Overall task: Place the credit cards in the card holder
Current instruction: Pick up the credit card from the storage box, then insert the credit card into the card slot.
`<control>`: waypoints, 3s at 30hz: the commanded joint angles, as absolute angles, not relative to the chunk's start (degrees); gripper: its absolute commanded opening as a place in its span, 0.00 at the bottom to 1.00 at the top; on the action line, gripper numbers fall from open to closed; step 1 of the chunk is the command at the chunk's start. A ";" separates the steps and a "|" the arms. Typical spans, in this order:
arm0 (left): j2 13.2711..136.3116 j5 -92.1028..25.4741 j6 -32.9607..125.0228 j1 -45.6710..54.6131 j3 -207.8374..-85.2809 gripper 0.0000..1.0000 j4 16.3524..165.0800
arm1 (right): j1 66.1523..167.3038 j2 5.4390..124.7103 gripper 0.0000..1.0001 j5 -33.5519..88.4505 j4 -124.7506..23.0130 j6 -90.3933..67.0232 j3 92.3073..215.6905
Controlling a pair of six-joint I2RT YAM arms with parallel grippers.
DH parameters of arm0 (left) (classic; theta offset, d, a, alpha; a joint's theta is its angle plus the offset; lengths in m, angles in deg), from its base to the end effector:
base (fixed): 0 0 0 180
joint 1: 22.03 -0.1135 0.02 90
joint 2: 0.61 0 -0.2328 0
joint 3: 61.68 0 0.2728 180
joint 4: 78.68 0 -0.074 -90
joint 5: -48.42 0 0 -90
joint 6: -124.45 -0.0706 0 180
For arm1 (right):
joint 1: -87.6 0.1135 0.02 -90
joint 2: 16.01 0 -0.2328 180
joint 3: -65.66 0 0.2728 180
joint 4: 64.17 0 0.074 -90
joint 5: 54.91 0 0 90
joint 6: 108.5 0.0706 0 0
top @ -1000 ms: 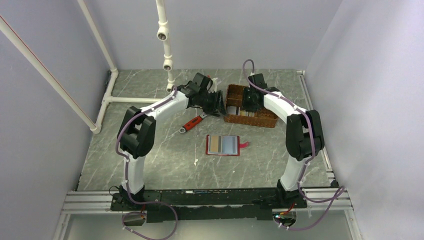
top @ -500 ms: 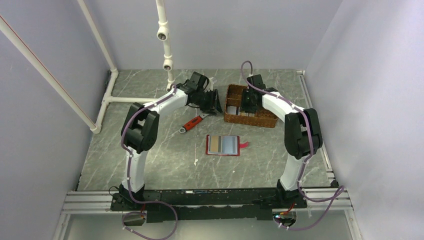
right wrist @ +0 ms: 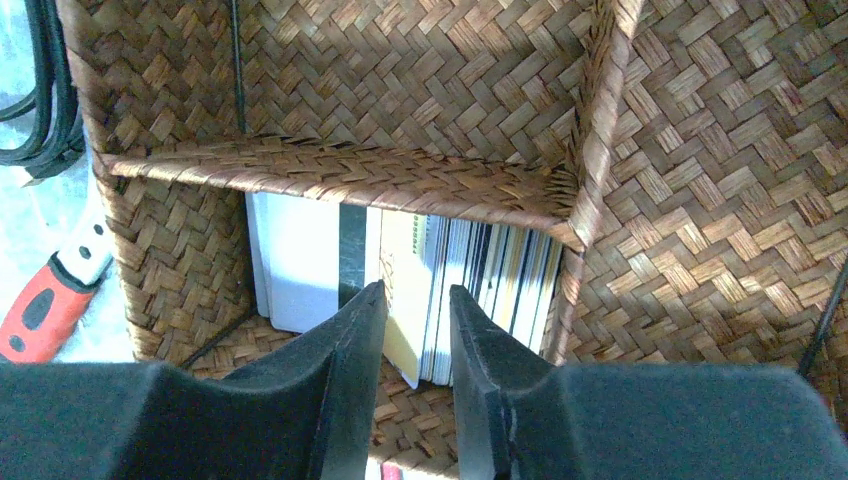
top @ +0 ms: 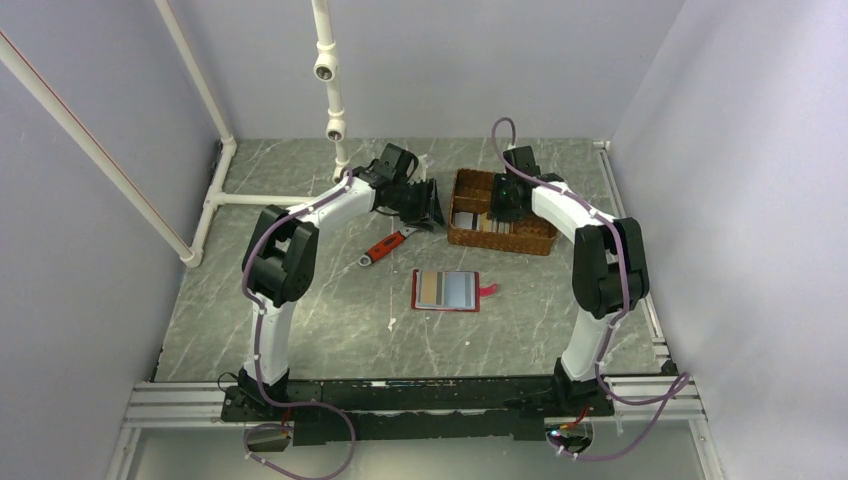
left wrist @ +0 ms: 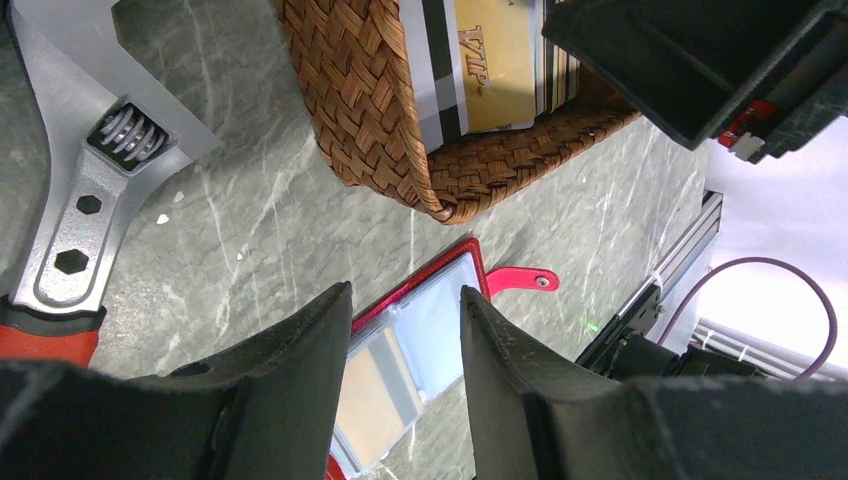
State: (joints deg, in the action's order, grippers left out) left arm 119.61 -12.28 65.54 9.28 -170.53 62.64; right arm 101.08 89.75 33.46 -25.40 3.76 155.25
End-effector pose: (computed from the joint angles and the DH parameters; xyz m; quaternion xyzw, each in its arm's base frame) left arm 0.4021 -0.2850 0.1570 0.0881 0.9091 -0.3745 0.1596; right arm 0.4160 0.1018 0.1432 0.0687 0.9510 0.1053 0.2825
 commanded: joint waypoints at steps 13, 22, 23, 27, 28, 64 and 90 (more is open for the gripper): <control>120.62 -9.69 64.95 9.52 -173.70 0.49 63.36 | 100.87 94.94 0.15 29.02 -29.05 5.56 159.23; 120.70 -9.24 64.91 9.51 -174.15 0.49 63.29 | 100.73 91.68 0.00 24.65 -32.20 8.74 157.79; 120.62 -9.05 64.99 9.45 -174.15 0.49 63.29 | 100.44 91.06 0.00 22.88 -32.94 9.27 157.31; 119.54 -8.87 65.27 9.44 -173.64 0.49 63.72 | 98.12 88.40 0.00 16.37 -38.60 12.86 153.44; 119.37 -9.02 65.30 9.43 -173.62 0.49 63.77 | 97.78 88.56 0.00 15.35 -39.38 13.11 153.24; 118.79 -3.30 68.00 7.22 -176.60 0.51 64.79 | 94.75 86.45 0.00 5.03 -42.71 14.69 152.70; 134.71 7.02 85.24 6.94 -188.55 0.77 85.90 | 84.67 79.95 0.00 -11.87 -64.88 31.24 140.48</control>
